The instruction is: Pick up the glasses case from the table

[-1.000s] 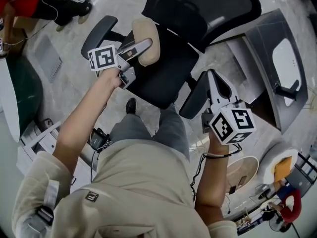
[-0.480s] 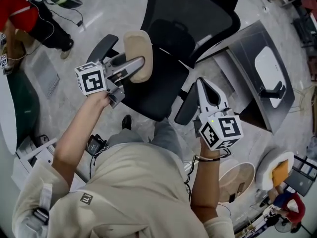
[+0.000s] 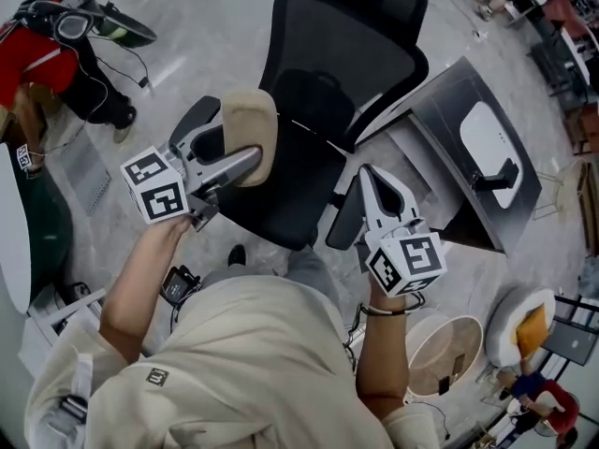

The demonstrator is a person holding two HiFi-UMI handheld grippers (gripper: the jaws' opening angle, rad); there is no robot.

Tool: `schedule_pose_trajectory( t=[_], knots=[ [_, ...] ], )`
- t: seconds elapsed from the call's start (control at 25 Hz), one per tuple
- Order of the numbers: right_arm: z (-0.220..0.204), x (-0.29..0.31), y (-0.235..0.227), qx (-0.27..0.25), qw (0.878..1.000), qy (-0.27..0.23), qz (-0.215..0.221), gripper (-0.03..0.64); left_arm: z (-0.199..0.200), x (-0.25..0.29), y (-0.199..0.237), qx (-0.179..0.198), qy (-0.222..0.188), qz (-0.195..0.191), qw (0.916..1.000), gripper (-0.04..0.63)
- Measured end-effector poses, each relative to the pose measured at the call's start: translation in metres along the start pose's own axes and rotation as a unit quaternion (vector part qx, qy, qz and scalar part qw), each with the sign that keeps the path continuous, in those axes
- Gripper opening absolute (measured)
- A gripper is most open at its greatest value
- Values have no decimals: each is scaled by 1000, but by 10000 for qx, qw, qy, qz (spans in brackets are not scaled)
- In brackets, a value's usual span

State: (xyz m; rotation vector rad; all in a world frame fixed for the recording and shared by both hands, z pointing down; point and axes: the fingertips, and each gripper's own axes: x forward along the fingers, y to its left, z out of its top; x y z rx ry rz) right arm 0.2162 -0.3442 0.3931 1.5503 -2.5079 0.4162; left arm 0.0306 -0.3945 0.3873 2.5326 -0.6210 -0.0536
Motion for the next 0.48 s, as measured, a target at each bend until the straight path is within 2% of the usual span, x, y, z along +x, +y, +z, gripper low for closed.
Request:
schedule_pose_trajectory(
  t=[0.12, 0.48],
  knots=[
    [5, -5, 8, -15, 10000, -72, -17, 21, 11, -10, -11, 235, -47, 2, 9997, 296],
    [4, -24, 33, 42, 9999, -95, -40, 21, 12, -43, -31, 435, -33, 64, 9990, 298]
  ],
)
